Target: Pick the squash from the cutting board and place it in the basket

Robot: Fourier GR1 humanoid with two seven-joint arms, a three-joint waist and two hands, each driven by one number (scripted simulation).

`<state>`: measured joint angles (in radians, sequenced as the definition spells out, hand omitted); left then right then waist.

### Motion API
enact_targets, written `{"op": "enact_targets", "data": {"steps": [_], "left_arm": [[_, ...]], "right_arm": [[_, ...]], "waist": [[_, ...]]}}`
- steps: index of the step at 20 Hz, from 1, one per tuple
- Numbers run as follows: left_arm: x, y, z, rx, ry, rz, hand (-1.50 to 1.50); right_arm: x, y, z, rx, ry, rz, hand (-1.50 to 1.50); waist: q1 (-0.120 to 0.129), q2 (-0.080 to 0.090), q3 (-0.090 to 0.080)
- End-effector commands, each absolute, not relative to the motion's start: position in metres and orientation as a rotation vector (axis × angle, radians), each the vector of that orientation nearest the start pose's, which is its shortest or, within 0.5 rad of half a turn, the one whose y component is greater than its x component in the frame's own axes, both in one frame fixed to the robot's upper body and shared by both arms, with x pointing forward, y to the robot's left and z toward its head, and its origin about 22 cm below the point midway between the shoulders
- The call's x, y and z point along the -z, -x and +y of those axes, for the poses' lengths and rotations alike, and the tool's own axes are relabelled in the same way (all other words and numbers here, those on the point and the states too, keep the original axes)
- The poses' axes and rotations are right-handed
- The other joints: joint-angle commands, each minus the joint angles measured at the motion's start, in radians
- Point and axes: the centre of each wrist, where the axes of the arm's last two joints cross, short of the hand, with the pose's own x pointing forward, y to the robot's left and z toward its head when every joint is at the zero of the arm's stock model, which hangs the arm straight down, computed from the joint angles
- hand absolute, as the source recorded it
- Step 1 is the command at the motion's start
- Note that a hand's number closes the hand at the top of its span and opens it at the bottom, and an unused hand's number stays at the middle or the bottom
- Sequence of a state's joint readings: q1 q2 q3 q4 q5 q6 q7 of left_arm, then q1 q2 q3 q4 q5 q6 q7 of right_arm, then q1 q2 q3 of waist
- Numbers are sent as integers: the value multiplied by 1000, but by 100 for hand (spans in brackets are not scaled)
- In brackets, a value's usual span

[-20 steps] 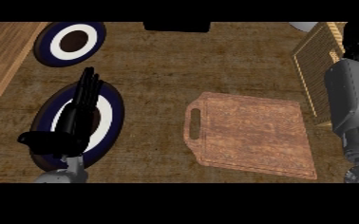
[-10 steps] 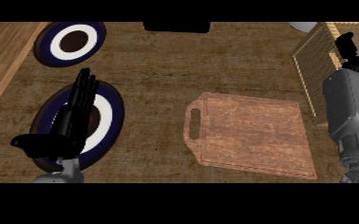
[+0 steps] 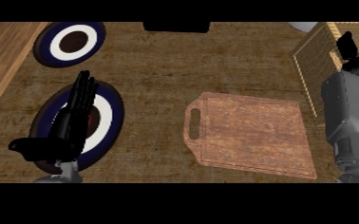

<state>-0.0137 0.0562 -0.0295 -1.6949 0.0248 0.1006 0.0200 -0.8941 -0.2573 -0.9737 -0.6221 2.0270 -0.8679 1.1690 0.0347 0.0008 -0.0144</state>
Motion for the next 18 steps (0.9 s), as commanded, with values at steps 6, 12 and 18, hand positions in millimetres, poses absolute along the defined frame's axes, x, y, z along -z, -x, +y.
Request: {"op": "enact_targets", "data": {"steps": [6,12,18], "left_arm": [[-44,-240,238,-29,-61,-1695,0],[-38,-249,232,-45,-98,-1681,0],[-26,-242,232,-48,-91,-1658,0]], "right_arm": [[-75,-404,-335,748,1977,-422,-150],[-103,-390,-325,900,2047,-403,-150],[-123,-371,-316,956,2059,-522,-150]], "waist": [[-5,4,14],[-34,-4,13],[-37,-15,13]]}}
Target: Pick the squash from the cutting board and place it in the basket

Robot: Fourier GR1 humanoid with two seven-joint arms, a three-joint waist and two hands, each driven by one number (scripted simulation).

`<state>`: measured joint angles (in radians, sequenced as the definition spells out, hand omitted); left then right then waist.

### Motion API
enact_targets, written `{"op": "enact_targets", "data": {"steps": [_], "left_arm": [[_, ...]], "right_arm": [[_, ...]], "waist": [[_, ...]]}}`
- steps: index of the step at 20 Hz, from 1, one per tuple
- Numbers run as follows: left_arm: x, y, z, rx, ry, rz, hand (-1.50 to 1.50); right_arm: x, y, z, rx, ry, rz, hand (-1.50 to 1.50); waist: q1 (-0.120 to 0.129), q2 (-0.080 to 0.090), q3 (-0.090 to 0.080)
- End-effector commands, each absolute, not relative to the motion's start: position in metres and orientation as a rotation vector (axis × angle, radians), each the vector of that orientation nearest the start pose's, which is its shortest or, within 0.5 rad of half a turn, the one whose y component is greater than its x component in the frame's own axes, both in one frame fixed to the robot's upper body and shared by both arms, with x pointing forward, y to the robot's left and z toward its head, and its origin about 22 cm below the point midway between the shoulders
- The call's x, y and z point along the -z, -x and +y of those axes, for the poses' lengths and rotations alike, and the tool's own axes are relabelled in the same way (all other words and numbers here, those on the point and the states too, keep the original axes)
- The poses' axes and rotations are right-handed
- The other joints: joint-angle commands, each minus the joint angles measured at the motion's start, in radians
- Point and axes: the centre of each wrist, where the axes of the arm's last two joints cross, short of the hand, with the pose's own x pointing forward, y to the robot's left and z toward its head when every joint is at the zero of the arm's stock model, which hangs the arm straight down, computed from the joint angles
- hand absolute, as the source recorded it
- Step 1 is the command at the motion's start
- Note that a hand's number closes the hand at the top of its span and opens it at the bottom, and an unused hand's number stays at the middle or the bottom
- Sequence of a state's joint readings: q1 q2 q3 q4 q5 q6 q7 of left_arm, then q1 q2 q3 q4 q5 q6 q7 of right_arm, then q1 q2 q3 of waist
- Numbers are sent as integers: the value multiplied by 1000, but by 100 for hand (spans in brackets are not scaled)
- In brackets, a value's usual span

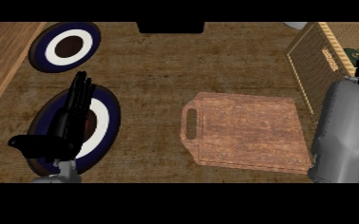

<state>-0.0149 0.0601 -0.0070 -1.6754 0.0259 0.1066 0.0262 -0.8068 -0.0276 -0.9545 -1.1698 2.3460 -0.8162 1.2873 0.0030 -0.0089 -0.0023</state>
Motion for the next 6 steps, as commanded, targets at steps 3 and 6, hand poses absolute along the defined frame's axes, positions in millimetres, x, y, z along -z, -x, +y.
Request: {"op": "enact_targets", "data": {"steps": [3,6], "left_arm": [[-31,-240,241,-39,-87,-1659,0],[-33,-253,247,-42,-87,-1654,0]], "right_arm": [[-131,-366,-303,971,2023,-594,-150],[-147,-362,-283,952,2004,-687,-150]], "waist": [[4,-9,1],[0,-4,1]]}}
